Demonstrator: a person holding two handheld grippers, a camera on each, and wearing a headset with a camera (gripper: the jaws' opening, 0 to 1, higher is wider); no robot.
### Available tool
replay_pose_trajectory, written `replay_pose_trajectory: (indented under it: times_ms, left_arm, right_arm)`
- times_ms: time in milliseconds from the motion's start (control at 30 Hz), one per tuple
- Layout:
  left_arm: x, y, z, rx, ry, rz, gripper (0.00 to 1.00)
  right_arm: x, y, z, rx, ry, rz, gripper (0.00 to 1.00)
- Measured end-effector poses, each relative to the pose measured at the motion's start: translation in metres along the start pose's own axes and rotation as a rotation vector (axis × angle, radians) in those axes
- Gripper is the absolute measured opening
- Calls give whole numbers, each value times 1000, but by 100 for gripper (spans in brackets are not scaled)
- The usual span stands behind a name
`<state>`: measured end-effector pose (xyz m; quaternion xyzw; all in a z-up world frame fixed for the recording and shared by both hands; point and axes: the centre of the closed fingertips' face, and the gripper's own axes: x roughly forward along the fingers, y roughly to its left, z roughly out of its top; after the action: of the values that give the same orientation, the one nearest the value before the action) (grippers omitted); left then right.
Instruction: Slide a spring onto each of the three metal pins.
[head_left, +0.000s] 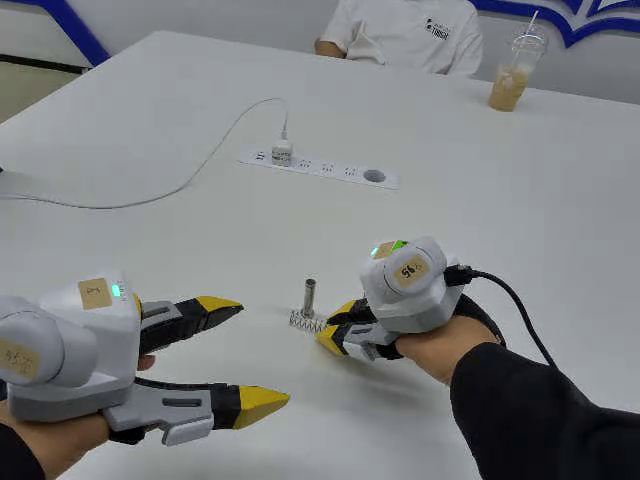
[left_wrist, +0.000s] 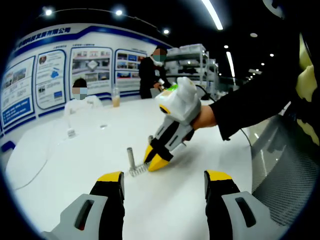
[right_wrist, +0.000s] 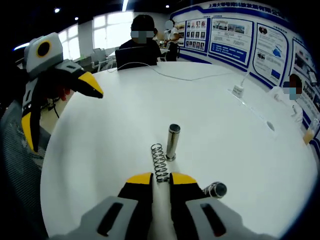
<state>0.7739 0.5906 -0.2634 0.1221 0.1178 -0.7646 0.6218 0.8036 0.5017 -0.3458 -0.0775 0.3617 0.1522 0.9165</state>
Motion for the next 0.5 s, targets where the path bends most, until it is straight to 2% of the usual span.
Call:
replay_pose_trajectory:
  times_ms: [300, 500]
  left_arm:
    - [-1, 1, 0, 3, 0, 2, 66]
    - [0, -1, -3, 10, 9, -7, 65]
  right_arm:
    - [-2, 5, 0, 4, 5, 17, 12]
    - [-11, 16, 4, -12, 5, 39, 11]
